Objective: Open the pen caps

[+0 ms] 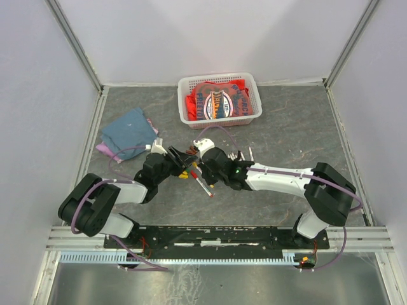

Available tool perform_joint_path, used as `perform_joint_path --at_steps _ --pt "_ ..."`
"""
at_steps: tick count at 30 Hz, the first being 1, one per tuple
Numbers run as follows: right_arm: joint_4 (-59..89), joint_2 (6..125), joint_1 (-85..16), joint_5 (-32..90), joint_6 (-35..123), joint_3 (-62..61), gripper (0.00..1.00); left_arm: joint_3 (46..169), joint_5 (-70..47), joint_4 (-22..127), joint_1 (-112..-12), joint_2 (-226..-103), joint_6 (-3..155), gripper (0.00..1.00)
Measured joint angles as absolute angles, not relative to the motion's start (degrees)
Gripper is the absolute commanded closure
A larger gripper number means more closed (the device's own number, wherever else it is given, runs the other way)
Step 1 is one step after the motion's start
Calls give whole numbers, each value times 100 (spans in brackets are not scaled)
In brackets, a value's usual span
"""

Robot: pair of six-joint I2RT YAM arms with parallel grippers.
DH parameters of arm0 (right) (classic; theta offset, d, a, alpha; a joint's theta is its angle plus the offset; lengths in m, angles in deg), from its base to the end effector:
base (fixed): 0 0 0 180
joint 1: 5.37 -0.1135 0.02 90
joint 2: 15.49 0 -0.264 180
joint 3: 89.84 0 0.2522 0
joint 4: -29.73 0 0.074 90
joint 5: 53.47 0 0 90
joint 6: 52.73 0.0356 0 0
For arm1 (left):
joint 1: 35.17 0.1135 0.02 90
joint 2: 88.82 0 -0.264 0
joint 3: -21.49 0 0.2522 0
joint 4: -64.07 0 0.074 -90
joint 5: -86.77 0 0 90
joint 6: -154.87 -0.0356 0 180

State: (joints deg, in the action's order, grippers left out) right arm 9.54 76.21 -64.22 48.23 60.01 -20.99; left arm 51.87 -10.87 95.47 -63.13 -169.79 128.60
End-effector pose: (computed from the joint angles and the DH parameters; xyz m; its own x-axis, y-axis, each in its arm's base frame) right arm 0.1820 0.2871 0.2052 -0.6199 -0.2939 -0.7276 -0.5657 0.8099 0.1549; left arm 0.2114 -0.1176 0.1435 -0.6447 -0.6640 -0.3788 -0.0056 0.4996 -0.8662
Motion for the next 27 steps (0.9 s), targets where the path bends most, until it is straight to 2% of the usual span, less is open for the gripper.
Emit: perform_joint_path --at_steps 8,14,20,27 --pt "988 7604 -6420 4657 6016 -2099 99 5189 -1292 10015 -6313 -17143 12993 51" --pt "997 7604 -6409 4605 6040 -2099 99 5189 -1391 10179 -6307 -17206 13002 63" --pt "1004 7547 -6367 4572 6056 -2099 99 5189 -1513 10338 -6298 -17335 13006 65" --pt "1043 7486 -6324 4539 6086 -2101 99 5189 -1673 10588 -6292 -17467 13089 91"
